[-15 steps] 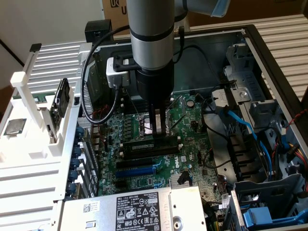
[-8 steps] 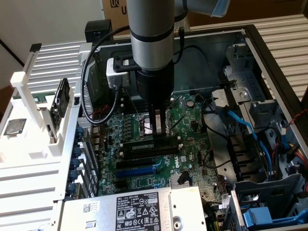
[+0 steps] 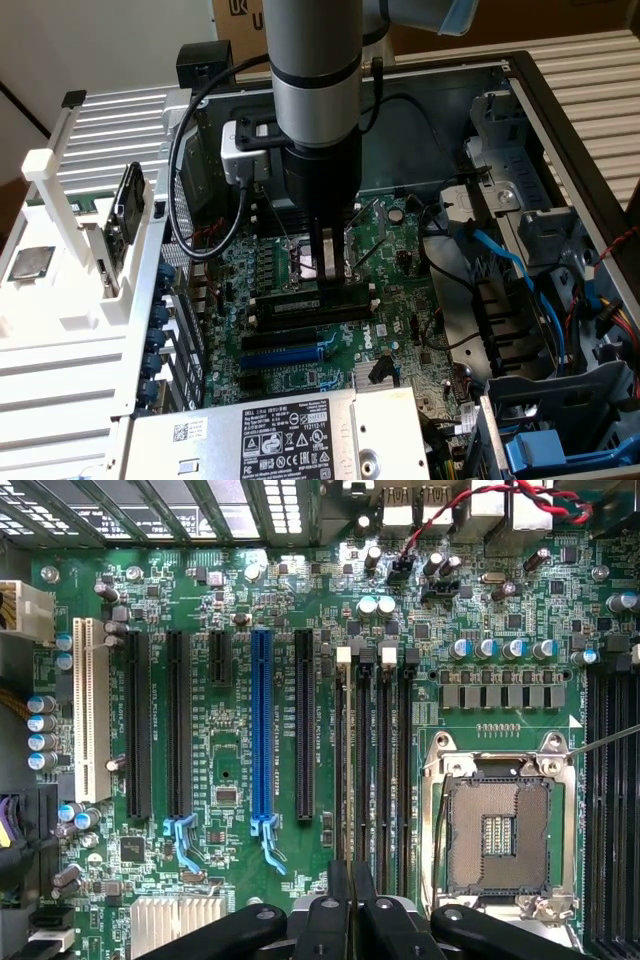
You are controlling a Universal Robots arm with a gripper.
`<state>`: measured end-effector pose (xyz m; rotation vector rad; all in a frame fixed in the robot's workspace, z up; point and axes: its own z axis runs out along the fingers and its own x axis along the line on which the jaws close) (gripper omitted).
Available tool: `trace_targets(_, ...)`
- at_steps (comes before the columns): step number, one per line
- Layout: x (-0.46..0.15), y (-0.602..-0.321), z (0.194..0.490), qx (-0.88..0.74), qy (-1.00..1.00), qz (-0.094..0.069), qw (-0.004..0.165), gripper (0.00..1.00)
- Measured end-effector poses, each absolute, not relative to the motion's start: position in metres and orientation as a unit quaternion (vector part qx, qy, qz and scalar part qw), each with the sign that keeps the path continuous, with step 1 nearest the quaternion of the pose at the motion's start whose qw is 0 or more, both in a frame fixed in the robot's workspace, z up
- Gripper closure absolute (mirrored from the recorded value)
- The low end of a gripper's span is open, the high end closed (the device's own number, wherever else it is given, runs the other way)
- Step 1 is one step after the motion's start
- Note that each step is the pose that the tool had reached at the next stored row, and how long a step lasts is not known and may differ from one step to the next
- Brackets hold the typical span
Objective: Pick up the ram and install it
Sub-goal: 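Insert the ram into the slot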
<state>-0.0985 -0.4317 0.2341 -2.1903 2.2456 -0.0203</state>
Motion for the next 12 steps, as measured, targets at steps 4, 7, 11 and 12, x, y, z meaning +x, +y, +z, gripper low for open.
trace_targets(4,-0.0987,-0.4317,0.234,-0.698,0.716,-0.006,0.002,0.88)
trace_targets(7,-0.0986,-0.4317,0.2333,-0.698,0.716,-0.006,0.002,0.88)
trace_targets(11,-0.0986,-0.4317,0.2318,-0.698,0.716,-0.006,0.002,0.88)
trace_targets(12,-0.0986,-0.4317,0.2316,-0.698,0.716,-0.006,0.002,0.88)
